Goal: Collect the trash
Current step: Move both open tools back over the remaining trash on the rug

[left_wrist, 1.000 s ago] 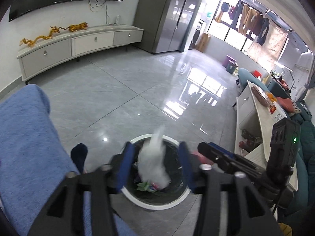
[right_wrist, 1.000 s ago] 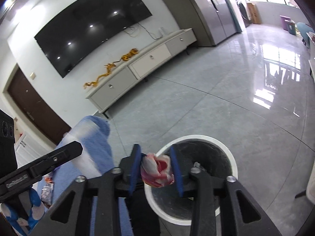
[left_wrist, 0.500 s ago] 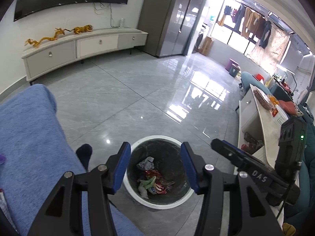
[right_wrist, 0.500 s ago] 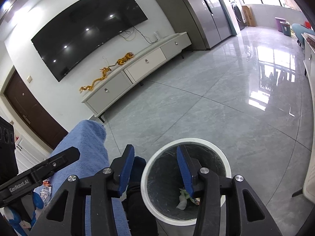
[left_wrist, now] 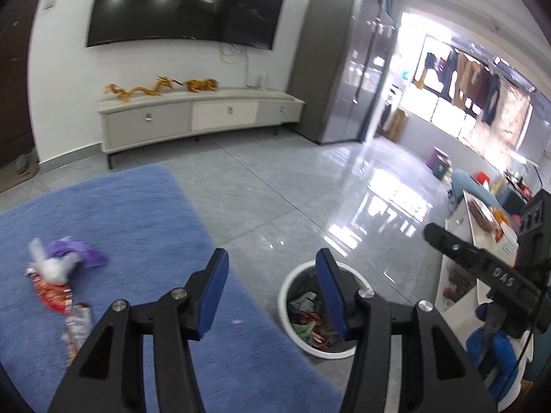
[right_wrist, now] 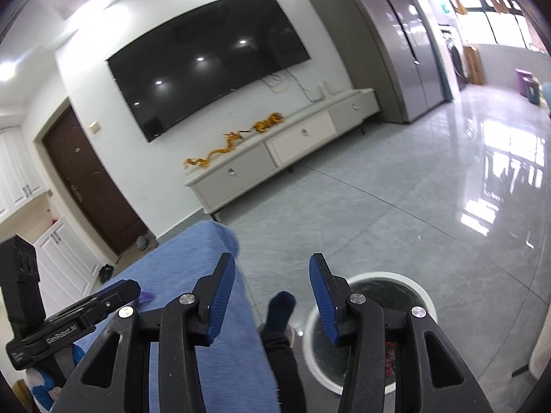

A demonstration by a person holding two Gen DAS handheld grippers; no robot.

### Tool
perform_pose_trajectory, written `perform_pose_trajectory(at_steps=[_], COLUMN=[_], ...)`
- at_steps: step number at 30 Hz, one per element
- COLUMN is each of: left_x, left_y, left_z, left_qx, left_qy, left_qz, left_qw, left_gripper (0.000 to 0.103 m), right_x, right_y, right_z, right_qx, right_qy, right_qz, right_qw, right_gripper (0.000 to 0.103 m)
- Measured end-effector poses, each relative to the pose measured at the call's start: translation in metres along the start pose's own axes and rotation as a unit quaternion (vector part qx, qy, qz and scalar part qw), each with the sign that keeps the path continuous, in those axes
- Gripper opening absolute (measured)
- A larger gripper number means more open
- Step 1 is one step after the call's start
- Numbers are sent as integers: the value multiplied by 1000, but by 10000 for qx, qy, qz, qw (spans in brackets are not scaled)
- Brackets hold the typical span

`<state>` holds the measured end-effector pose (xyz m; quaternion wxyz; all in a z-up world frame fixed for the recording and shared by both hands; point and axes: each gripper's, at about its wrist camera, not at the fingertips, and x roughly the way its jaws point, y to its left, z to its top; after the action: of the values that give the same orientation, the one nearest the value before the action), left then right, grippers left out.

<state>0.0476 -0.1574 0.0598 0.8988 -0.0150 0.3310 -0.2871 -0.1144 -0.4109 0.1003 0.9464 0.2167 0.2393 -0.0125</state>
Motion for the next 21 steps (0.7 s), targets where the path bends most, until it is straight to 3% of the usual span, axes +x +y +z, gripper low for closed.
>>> perform_pose_trajectory(at_steps=[13, 21], left_x=[-54, -44], left_y=[99, 160], left_z=[-39, -73], left_qx=[-573, -970], left_qy=[-205, 126], left_qz=[806, 1248], left_qw=[9949, 9874], left_gripper=[51, 51], right_x=[13, 44], right_y=[79, 106], right_z=[-3, -17], right_qx=[-744, -976], right_qy=[142, 502], right_qz=[463, 654], right_qw=[9961, 9918], right_gripper=[44, 45])
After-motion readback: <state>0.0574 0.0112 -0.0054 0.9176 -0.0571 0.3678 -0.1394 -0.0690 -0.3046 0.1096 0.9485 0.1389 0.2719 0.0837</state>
